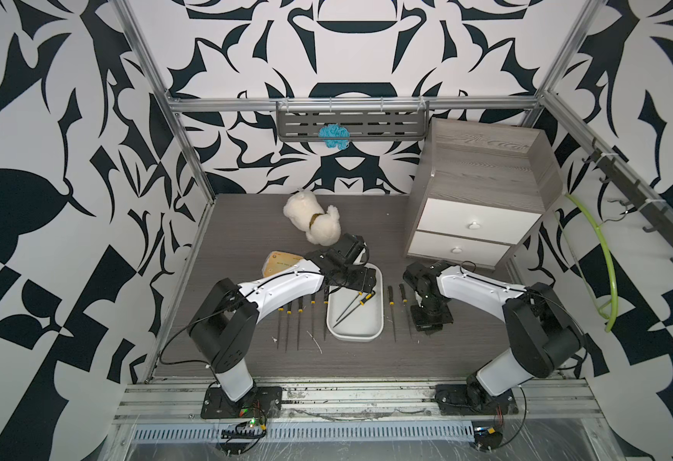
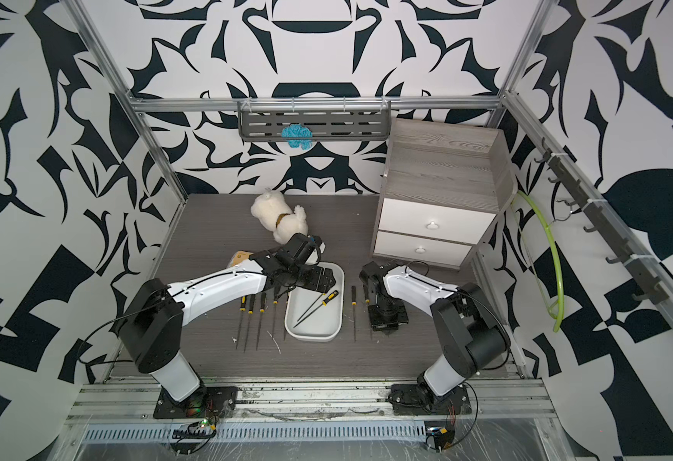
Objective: Take the file tool out of the storage box
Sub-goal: Place the file tool at the center of the board.
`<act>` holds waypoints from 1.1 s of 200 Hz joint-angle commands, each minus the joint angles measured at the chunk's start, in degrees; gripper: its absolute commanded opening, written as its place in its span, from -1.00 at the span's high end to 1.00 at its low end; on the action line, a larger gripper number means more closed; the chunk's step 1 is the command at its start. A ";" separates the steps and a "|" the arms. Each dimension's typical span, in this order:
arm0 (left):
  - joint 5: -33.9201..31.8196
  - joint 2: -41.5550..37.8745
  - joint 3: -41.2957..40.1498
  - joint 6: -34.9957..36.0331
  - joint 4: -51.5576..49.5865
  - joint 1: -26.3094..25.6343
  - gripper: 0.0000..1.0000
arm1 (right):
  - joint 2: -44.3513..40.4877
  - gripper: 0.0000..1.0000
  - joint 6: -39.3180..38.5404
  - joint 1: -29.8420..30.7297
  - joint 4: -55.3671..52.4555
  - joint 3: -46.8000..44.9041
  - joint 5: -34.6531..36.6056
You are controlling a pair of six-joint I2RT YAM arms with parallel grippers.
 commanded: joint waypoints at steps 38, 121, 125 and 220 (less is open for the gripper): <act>-6.00 8.09 6.63 4.26 -8.86 -1.58 -0.54 | 0.16 0.86 -1.23 -0.33 0.48 -0.16 -0.37; -11.00 16.18 12.85 8.53 -11.22 -2.36 -0.45 | -2.84 0.57 -1.29 -0.30 0.42 -0.32 0.07; -11.26 16.68 13.28 8.72 -11.41 -2.37 -0.39 | -3.43 0.58 -1.29 -0.31 0.40 -0.29 0.19; -12.57 23.85 18.69 7.34 -14.72 -2.99 0.17 | -15.45 0.57 -1.26 -0.27 2.22 -0.75 -1.51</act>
